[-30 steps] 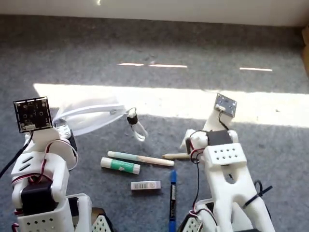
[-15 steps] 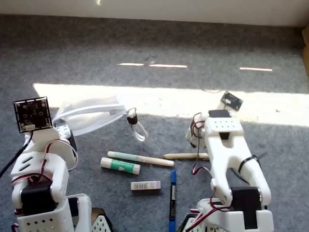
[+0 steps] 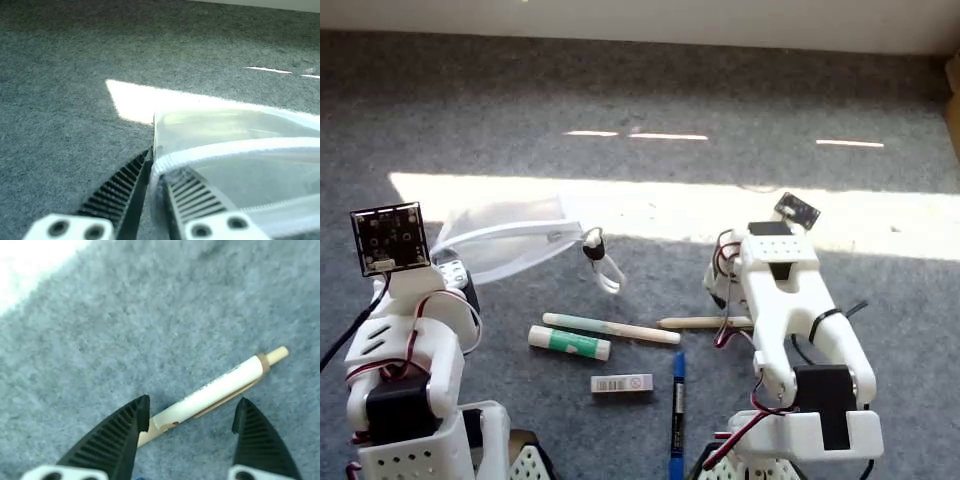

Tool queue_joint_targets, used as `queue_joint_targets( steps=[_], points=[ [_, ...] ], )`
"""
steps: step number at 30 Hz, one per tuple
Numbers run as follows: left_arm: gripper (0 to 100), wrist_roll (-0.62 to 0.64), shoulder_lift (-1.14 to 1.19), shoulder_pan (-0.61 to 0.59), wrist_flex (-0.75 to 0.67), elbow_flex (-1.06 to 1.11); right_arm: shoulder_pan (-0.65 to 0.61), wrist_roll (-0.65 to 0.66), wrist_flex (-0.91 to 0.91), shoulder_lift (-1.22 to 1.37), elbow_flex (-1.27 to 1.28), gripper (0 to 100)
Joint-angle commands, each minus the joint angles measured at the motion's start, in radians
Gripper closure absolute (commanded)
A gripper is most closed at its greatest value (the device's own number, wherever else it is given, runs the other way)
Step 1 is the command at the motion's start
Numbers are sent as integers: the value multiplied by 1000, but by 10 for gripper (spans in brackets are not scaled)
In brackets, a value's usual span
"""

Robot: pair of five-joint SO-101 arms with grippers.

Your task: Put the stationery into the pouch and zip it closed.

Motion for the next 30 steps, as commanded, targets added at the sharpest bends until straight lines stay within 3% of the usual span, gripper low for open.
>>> queue_joint_targets(
  steps=[1,8,16,30],
  points=[
    [993,6,8,-15,-18,1,12,-8,-12,-4,-51,742],
    [993,8,8,-15,-18,2,12,-6,-12,-4,-51,749],
    [993,8,8,-15,-18,2,51,69,-12,-13,-51,947],
    [993,8,7,-13,-25,19,51,86,-5,-13,-51,950]
  ],
)
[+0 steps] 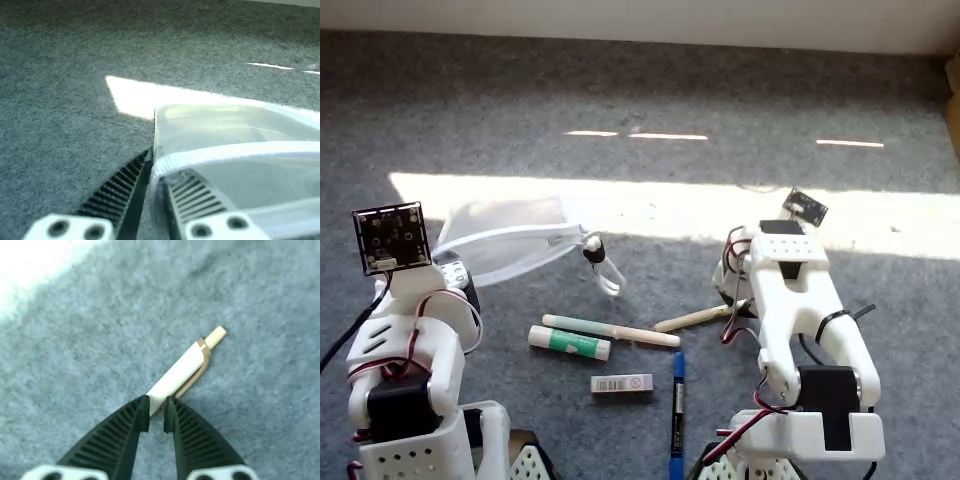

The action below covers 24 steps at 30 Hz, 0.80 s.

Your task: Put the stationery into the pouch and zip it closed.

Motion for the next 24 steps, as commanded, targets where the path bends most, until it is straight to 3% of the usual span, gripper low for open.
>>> queue_joint_targets(
  steps=[1,9,15,24],
  points=[
    [993,8,8,-13,-21,4,4,15,-2,-15,-41,950],
    [993,8,8,-13,-21,4,-16,8,8,-7,-42,947],
    [993,8,8,-13,-21,4,-18,-29,10,-5,-42,821],
    [993,8,8,-13,-18,4,-45,-34,8,-1,-39,822]
  ],
)
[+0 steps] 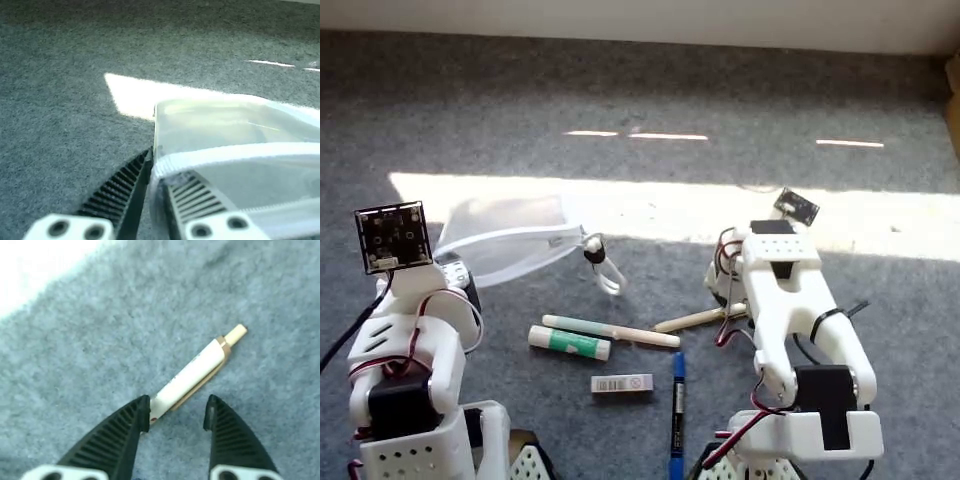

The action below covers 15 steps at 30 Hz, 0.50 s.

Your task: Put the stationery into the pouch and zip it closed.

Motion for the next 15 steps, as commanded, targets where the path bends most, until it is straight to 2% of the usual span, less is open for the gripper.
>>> queue_joint_targets(
  steps=[1,5,10,15],
  points=[
    [993,8,7,-13,-15,-2,-7,-9,-1,-1,-38,822],
    [993,8,7,-13,-15,-1,-7,-9,-65,-1,-38,822],
    [993,8,7,-13,-20,12,-5,-9,-74,1,-38,896],
    [993,8,7,-13,-20,12,-5,-9,-67,84,-39,899]
  ],
)
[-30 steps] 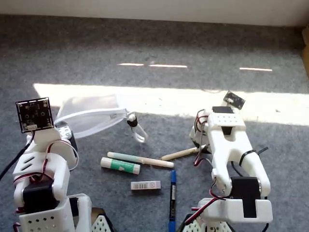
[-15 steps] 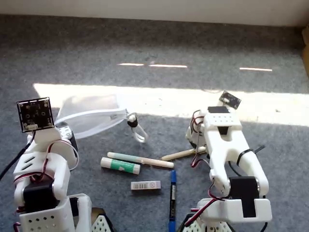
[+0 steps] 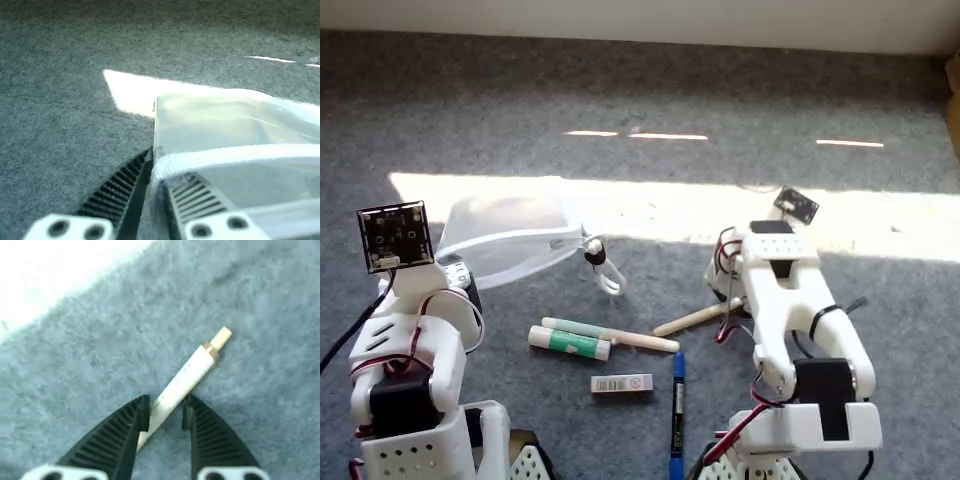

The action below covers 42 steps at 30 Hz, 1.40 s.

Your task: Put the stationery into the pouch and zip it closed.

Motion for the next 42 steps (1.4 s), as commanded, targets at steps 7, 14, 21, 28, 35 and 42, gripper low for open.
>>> queue_joint_targets(
  steps=[7,14,21,28,35,42],
  points=[
    [993,8,7,-13,-20,1,-8,-9,111,107,-134,904],
    [993,8,7,-13,-20,1,-7,-3,142,107,-160,989],
    [993,8,7,-12,-20,1,-7,-3,143,105,-160,992],
    [993,8,7,-10,-20,2,-7,-2,179,104,-216,993],
    [993,8,7,-10,-20,2,-7,0,265,22,-291,993],
    [993,8,7,-8,-55,33,-8,49,262,-166,-234,993]
  ],
)
